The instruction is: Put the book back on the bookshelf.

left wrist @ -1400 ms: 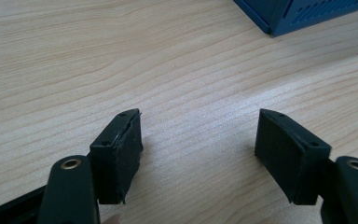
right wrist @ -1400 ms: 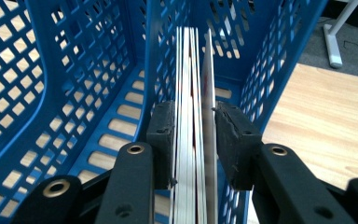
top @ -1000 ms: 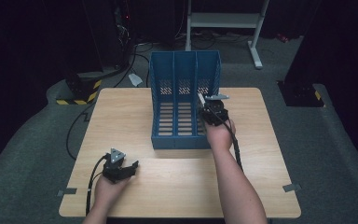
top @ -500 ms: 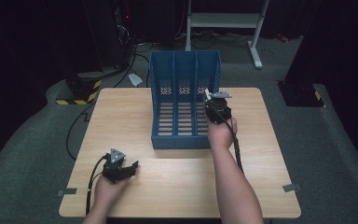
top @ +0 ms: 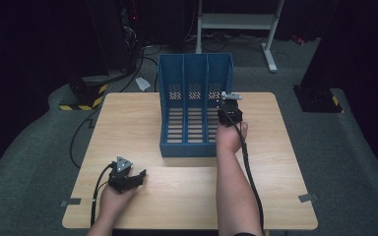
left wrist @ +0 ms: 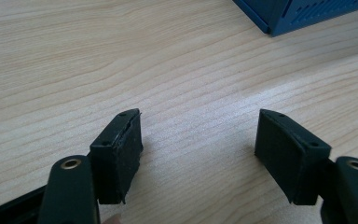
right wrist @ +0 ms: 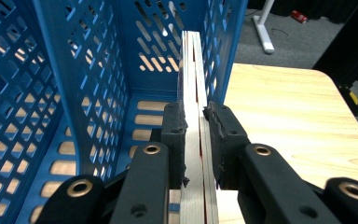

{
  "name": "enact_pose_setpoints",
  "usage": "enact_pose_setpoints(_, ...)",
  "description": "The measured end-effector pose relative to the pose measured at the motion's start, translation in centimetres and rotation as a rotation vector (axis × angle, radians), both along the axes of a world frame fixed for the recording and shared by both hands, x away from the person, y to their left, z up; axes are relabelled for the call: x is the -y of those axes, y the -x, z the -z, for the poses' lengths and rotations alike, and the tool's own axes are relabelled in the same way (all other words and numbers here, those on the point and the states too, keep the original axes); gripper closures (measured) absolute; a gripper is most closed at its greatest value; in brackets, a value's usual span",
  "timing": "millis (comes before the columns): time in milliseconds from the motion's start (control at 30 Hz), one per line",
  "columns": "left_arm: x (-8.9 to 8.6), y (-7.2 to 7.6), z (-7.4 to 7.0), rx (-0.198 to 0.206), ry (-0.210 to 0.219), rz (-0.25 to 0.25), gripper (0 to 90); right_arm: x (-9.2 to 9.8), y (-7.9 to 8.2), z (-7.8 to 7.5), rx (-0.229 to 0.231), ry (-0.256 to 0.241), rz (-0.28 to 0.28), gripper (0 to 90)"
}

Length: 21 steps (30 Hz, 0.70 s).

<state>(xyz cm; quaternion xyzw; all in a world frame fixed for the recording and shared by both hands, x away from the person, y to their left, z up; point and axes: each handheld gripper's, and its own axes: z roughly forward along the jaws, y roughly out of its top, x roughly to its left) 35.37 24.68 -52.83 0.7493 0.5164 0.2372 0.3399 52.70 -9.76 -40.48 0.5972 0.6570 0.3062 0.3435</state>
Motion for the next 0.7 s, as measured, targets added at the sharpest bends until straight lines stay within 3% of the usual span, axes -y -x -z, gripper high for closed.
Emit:
enact_pose_setpoints(200, 0.0, 0.0, 0.0, 0.000, 0.001, 0.001, 31.7, -0.7, -0.3, 0.2, 0.001, 0.033, 0.018, 77.1)
enact_pose_setpoints(700, 0.0, 0.0, 0.0, 0.002, -0.004, 0.003, 31.7, -0.3, -0.5, 1.2, 0.006, 0.031, 0.004, 76.7)
